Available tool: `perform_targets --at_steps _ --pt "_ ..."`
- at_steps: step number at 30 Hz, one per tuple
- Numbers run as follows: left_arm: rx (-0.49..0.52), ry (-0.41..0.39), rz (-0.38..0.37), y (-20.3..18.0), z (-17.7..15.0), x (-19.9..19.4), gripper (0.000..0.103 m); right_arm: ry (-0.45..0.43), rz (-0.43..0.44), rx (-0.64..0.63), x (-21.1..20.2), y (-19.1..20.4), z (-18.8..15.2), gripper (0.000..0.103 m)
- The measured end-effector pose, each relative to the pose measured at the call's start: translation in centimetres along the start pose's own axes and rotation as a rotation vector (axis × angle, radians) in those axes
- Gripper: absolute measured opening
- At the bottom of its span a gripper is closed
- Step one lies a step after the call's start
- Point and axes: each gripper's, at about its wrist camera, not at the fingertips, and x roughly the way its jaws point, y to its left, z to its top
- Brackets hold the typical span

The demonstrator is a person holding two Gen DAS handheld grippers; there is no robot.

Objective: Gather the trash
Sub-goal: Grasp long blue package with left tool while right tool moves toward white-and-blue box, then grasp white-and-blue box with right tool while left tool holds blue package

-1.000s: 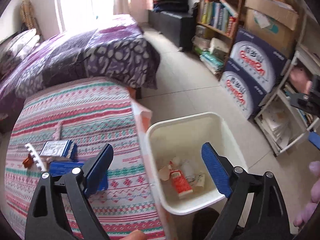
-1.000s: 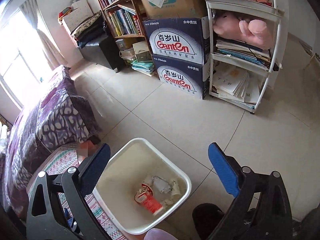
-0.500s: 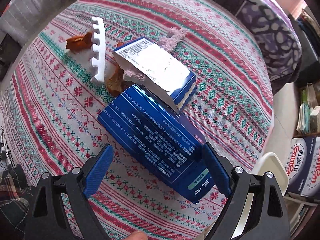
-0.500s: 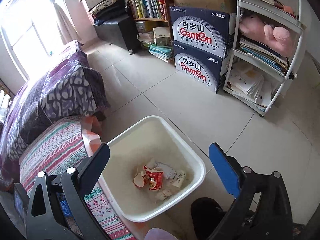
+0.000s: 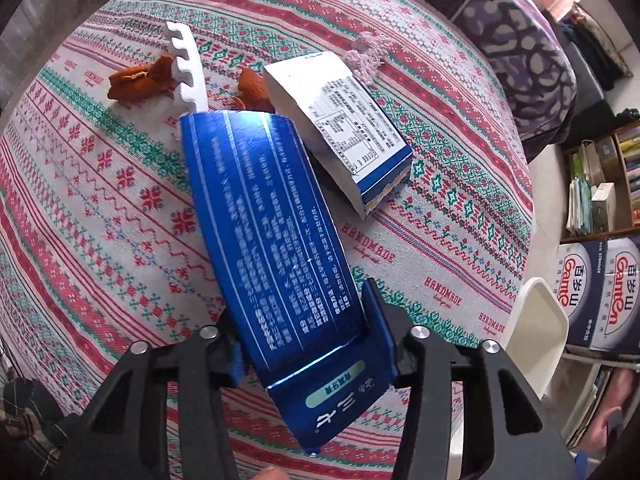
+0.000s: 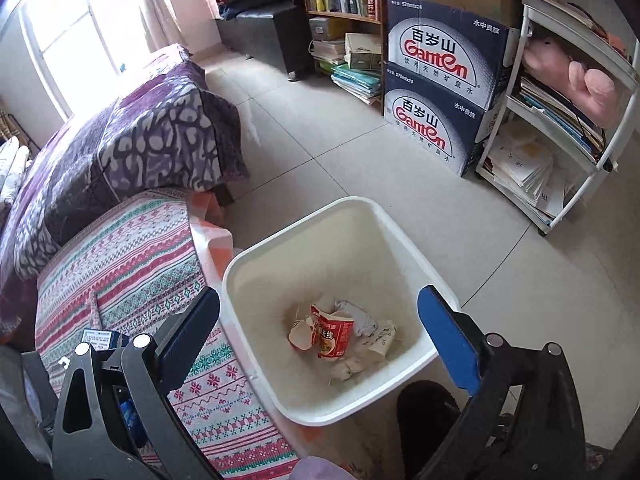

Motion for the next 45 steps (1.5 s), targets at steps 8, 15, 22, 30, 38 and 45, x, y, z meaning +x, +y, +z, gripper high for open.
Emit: perform_targets --at_steps 8,15,22,30,38,45 --pt "0.124 -0.173 0.018 6.4 0.6 -5.7 0.026 0.036 0.041 -0.164 1.3 6.2 -2.8 0.095" --pt "0.117 -0.242 -0.092 11.5 3.5 -10.1 0.019 0.055 0.168 -0.504 3.0 15.6 -7.6 0.095" --pt "0.065 -0.279 -0.153 15.3 5.7 -12.7 0.019 0.031 0.27 -0.812 5.0 24.8 -11.0 0.095" --pt "0.021 -0.277 -0.181 17.0 7.0 -13.5 0.019 0.053 0.324 -0.934 7.8 30.5 -12.3 0.095" --pt "0.033 -0.275 -0.175 16.6 7.0 -13.4 0.019 0.131 0.382 -0.888 8.0 29.8 -12.0 0.061" --pt "0.034 -0.325 -0.172 15.9 6.6 -14.4 0.019 0.027 0.399 -0.788 2.5 27.9 -10.0 0.061"
